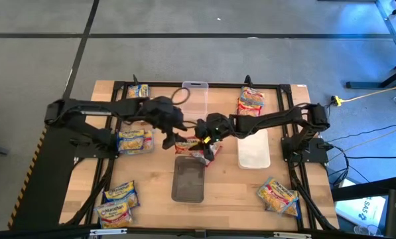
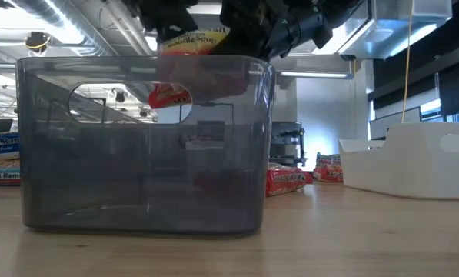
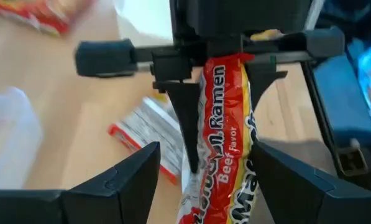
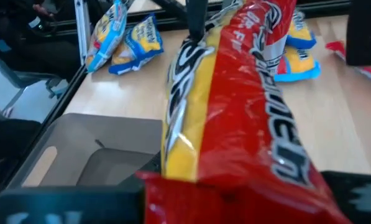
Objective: Sort Maruchan noodles
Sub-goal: Put the red noodle pack into the gray bin
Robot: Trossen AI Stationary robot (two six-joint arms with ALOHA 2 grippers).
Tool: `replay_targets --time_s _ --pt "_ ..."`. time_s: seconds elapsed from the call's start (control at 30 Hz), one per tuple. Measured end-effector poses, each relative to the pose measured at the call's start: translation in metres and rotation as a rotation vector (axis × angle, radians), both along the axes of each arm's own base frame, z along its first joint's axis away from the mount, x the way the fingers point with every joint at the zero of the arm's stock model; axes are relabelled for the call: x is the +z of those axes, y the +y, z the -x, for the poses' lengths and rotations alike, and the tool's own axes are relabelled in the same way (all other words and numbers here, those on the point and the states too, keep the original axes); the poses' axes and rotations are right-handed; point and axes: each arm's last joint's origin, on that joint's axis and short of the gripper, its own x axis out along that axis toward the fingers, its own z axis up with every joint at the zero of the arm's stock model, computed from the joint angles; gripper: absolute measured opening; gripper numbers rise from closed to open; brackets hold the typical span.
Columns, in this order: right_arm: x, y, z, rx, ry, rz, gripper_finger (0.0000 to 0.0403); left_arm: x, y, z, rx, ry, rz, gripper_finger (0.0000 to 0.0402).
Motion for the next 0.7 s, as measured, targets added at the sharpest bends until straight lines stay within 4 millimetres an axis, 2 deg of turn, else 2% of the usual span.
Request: replay_targets --time_s 0.23,0.47,0.7 --pt "-0.002 0.003 0.001 -0.027 0.024 0.032 0.0106 0.011 -0.001 -0.015 -0.061 0.149 0.048 0.025" --pt "-0.001 0.002 0.0 -0.031 0.021 0.042 0.0107 0.003 -0.002 -0.018 -0.073 0.224 0.081 0.025" --pt "0.001 0.004 -0.001 -0.018 -0.006 0.043 0.0107 -0.004 -0.005 -0.025 -0.034 0.245 0.006 0.0249"
